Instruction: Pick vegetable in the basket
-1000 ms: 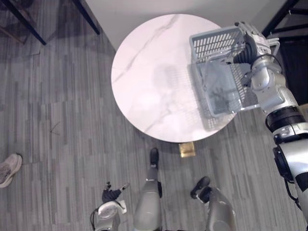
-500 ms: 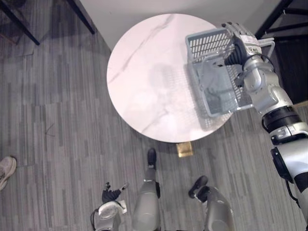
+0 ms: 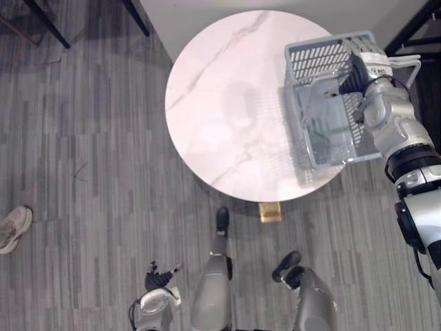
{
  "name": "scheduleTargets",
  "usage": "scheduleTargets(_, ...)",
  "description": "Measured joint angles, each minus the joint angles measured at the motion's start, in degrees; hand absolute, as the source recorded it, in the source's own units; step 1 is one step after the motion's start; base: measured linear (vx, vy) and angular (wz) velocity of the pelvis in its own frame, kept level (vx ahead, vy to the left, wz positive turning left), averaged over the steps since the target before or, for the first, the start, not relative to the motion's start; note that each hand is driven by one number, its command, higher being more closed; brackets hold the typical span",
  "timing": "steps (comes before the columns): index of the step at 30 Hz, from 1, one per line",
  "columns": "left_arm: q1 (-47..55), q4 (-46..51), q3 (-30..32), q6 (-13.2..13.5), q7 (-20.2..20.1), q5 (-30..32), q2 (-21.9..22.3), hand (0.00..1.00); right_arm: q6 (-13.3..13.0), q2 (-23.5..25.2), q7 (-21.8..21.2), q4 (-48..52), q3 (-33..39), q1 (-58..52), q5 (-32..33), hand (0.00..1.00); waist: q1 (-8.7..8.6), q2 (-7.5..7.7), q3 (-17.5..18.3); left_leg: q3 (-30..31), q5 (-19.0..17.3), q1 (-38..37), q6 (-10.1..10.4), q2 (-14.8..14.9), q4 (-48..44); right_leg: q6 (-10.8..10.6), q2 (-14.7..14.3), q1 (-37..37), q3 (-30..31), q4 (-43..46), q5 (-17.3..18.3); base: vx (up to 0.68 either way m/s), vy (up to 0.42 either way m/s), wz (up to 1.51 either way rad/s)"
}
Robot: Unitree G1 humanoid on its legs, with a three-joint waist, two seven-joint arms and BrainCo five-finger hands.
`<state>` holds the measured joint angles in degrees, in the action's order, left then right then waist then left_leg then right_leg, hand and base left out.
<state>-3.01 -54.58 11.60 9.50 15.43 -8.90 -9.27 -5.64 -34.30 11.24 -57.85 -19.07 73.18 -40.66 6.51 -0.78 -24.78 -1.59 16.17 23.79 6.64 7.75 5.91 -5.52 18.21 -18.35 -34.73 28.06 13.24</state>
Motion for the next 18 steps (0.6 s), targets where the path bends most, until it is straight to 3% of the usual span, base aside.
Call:
scheduleTargets(4, -0.1, 0.5, -0.1, 0.1, 0.0, 0.0, -0.2, 0.00, 0.2, -1.7, 0.4, -2.6, 0.0, 1.5, -0.1, 0.00, 0.09, -0.59, -0.3, 0.9, 0.3, 1.3, -0.3, -0.3, -0.1, 0.0, 0.2, -0.6, -0.9, 0.2, 0.0, 0.01, -0.036, 0.12)
scheduleTargets(5, 0.0, 0.4, -0.1, 0.0, 0.0, -0.1, -0.2, 0.00, 0.1, -1.7, 0.4, -3.2, 0.0, 1.7, -0.1, 1.00, 0.17, -0.75, -0.4, 1.0, 0.5, 1.3, -0.5, -0.5, -0.1, 0.0, 0.5, -0.5, -0.9, 0.3, 0.0, 0.04, -0.040, 0.08)
scheduleTargets(12, 0.0, 0.5, -0.7, 0.5, 0.0, -0.1, -0.4, 0.00, 0.2, -4.3, 2.0, -4.5, 0.8, 3.3, -2.1, 1.00, 0.19, -2.80, -1.5, 2.4, 0.9, 3.3, -0.9, -1.4, -0.2, -0.1, 1.1, -1.6, -1.5, 0.8, 0.1, 0.02, -0.037, 0.11)
scheduleTargets(18, 0.1, 0.6, -1.0, 0.5, 0.0, -0.1, -0.4, 0.00, -0.2, -5.3, 2.2, -5.4, 0.8, 3.4, -2.2, 1.00, 0.20, -3.01, -1.6, 2.4, 0.9, 3.1, -1.0, -2.3, -0.3, -0.1, 2.0, -1.6, -1.3, 1.1, 0.2, 0.02, -0.037, 0.05)
